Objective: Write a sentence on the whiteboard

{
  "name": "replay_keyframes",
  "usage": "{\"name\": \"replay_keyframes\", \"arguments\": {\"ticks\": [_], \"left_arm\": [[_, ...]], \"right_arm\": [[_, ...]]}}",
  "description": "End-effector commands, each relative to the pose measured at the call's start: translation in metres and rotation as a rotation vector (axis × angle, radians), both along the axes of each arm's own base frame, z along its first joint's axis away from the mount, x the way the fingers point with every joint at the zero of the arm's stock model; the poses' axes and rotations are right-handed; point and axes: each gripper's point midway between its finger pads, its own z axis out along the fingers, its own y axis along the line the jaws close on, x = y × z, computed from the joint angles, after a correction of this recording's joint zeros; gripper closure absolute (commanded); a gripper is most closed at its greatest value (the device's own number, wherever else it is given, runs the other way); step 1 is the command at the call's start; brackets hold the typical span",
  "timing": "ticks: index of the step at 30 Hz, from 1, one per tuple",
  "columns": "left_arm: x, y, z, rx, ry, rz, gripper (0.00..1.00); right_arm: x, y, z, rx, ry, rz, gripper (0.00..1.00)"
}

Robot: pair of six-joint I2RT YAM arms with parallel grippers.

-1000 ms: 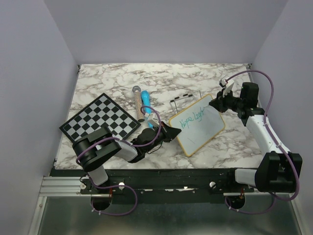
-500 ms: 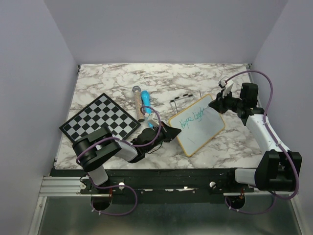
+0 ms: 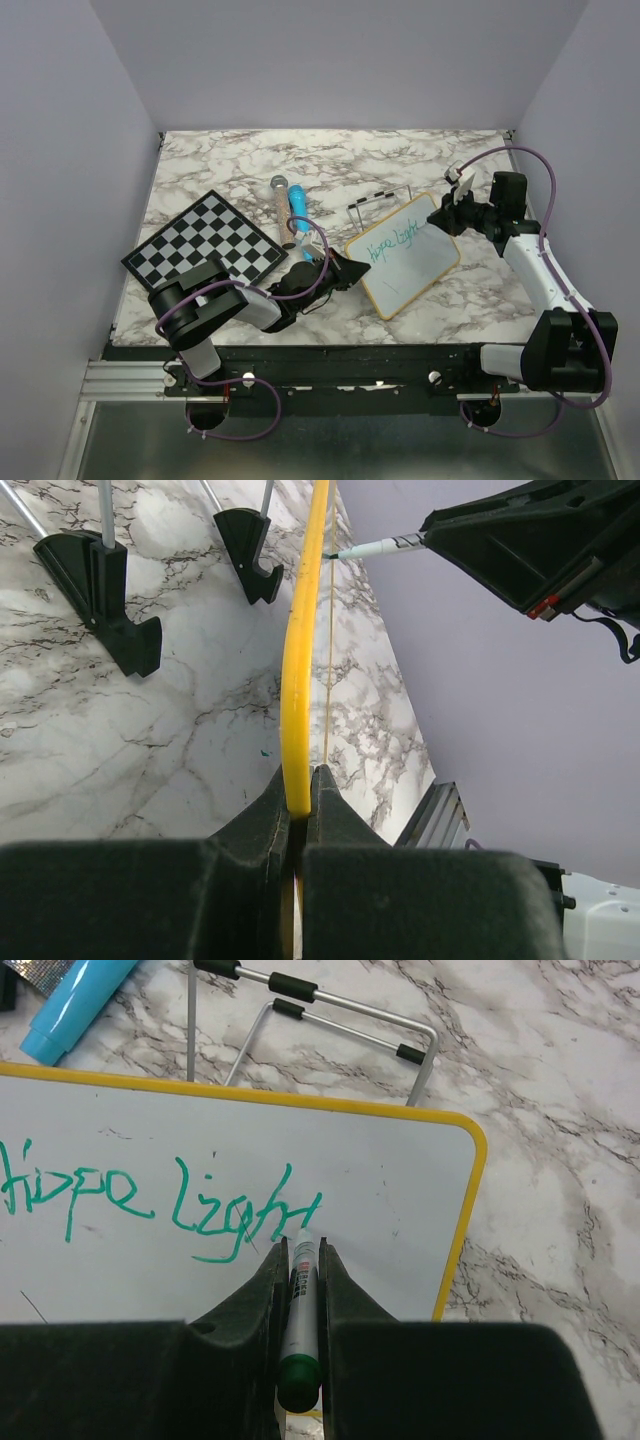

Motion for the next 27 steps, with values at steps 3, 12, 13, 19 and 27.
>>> {"name": "replay_keyframes", "arguments": {"ticks": [3, 12, 13, 19, 27], "left_arm": [[-0.006, -0.001, 0.0, 0.026, -0.033, -0.037, 1.0], [-0.006, -0.002, 0.0, 0.029, -0.034, -0.04, 1.0], [-0.006, -0.003, 0.001, 0.028, -0.035, -0.042, 1.0], [-0.007, -0.004, -0.001, 0.03, -0.034, -0.048, 1.0], [-0.006, -0.005, 0.0, 0.026, -0.035, -0.049, 1.0]], "right_arm": [[-0.005, -0.013, -0.012, -0.059, 0.036, -0.053, 1.0], [0.014, -0.017, 0.015, -0.037, -0.052, -0.108, 0.99], [0.017, -0.016, 0.02, -0.032, -0.072, -0.112, 0.99], [0.024, -0.018, 0.023, -0.025, -0.092, -0.135, 0.99], [0.03, -0.018, 0.016, -0.017, -0.081, -0.139, 0.99]]}}
